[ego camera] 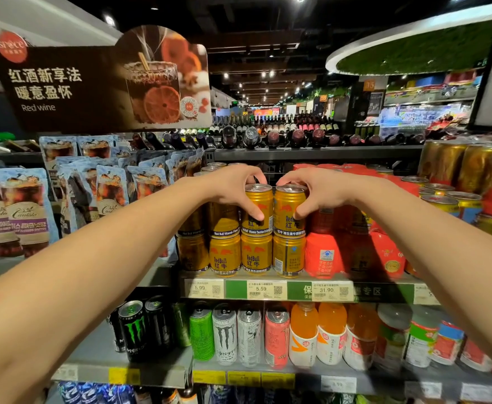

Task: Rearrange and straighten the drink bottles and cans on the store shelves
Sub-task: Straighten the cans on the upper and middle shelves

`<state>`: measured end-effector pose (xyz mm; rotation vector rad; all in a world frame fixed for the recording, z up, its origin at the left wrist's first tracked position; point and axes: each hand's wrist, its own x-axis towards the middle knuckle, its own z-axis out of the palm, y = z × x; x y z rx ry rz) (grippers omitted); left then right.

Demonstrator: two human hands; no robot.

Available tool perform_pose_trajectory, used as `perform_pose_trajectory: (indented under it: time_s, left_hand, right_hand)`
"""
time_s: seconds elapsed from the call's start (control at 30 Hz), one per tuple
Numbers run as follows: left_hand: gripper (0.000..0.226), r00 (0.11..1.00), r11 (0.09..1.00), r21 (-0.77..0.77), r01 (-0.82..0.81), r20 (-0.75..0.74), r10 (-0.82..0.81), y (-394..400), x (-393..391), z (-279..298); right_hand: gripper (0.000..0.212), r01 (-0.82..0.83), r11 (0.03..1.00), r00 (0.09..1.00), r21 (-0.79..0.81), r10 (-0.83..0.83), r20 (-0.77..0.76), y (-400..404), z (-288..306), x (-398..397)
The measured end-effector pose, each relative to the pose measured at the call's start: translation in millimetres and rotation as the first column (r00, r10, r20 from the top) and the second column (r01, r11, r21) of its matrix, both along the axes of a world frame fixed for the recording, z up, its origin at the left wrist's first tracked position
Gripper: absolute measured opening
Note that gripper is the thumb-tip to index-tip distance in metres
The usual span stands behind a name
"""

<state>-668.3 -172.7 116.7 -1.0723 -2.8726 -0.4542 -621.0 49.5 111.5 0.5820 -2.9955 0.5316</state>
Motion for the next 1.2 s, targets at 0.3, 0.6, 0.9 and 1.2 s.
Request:
perform_pose_trajectory:
  time_s: [0.3,0.6,0.9,1.2]
  left_hand:
    - [0.097,0.994,0.995,0.089,-0.036,-0.103,0.045,-8,21,-8]
    - [0.041,0.886,0.852,0.489,0.184,-0.458,0.072,-22,77,-45]
    - [0.021,0.880,0.694,0.704,0.152,-0.416,0.229,-32,145,-159]
    - [0.017,0.937,0.624,0.758,-0.191,-0.048,0.345,-37,153,-289]
  right_hand:
    - [0.105,0.111,0.975,0.966,0.192,-0.061,-0.250,3,-9,15]
    - [0.052,-0.189,0.963,0.769,-0.194,0.023,-0.638,-22,-43,57]
    - [0.028,-0.213,0.895,0.813,-0.392,-0.060,-0.580,-40,-160,94]
    - [0.019,0.083,0.891,0.939,-0.445,-0.219,-0.263,-42,-268,97]
